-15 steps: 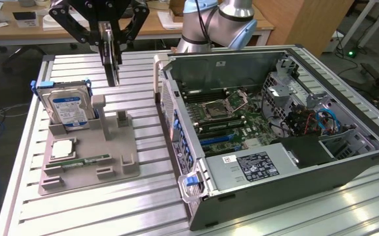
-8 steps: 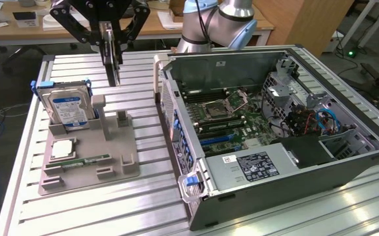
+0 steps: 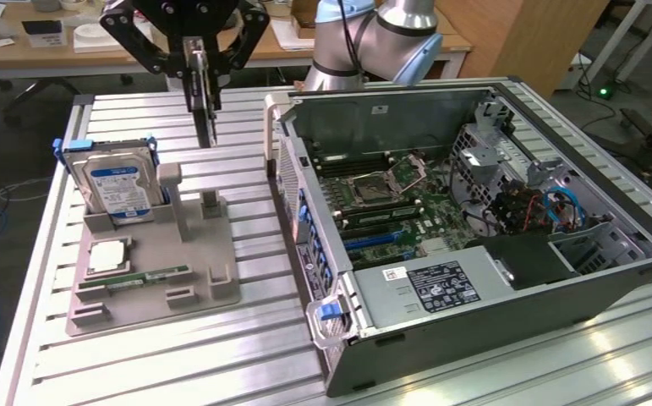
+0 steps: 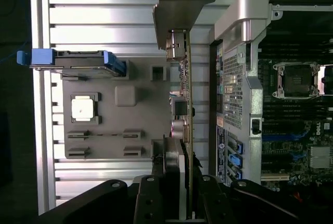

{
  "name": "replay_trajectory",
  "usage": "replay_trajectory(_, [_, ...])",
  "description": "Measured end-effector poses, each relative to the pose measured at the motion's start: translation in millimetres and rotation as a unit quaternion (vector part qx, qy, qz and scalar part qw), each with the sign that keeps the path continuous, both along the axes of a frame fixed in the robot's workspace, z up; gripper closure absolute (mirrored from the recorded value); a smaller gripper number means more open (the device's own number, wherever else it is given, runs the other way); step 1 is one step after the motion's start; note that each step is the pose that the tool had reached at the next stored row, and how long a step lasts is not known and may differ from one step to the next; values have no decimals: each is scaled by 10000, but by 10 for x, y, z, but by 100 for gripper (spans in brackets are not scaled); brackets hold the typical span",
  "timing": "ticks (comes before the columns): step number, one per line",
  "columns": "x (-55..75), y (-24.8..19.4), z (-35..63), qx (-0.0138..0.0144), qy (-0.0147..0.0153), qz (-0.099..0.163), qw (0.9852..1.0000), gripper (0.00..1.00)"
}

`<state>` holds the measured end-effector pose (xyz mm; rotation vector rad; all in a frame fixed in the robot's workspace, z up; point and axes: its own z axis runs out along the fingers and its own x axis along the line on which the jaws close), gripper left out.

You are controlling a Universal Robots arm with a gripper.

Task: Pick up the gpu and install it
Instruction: 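Pick up the gpu and move the gpu toward the slot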

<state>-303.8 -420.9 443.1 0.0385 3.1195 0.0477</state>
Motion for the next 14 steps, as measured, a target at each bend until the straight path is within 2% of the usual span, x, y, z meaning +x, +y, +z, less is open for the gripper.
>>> replay_trajectory(14, [156,0,0,0,0,0,10000,72])
